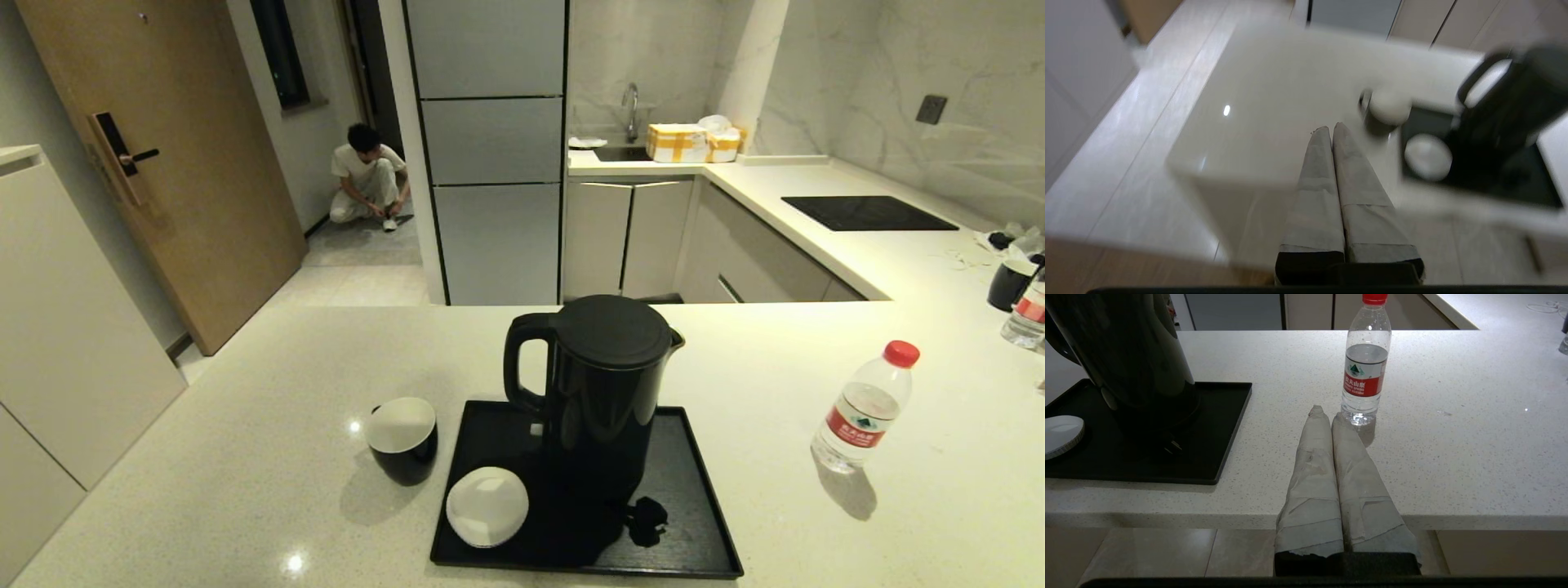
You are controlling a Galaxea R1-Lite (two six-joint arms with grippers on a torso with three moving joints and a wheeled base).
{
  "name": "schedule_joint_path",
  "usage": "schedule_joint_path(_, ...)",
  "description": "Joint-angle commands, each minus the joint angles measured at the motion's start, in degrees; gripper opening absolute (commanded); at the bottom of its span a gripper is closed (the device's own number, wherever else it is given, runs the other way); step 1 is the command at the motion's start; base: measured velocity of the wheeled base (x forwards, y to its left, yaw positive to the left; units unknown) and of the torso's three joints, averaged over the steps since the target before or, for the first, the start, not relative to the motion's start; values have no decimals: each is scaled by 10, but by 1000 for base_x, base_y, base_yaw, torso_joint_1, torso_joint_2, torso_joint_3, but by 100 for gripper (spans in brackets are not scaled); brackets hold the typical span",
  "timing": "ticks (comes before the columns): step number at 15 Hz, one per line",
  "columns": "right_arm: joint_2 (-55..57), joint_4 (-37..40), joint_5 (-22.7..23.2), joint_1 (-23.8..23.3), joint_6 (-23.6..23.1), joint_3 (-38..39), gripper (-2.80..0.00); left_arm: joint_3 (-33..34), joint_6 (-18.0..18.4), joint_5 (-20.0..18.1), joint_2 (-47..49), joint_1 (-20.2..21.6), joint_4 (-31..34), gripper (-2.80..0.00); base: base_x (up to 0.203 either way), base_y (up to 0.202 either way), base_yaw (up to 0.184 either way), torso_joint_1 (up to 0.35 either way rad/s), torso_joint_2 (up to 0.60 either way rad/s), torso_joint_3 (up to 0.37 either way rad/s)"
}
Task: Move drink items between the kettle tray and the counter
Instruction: Return the bottled water to its original position
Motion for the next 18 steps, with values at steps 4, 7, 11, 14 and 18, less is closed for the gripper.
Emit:
schedule_joint_path(4,0,0,0,0,0,1,-280,86,21,-117,-260,41,113,-280,0,0,0,0,0,0)
schedule_joint_path(7,0,0,1,0,0,1,-280,281,37,-175,-281,47,-39,-280,0,0,0,0,0,0)
schedule_joint_path(11,0,0,0,0,0,1,-280,594,100,-166,-277,50,-437,-280,0,0,0,0,0,0)
schedule_joint_path(14,0,0,0,0,0,1,-280,729,108,-150,-277,51,-598,-280,0,0,0,0,0,0)
schedule_joint_path(18,0,0,1,0,0,1,-280,719,55,-121,-275,51,-604,-280,0,0,0,0,0,0)
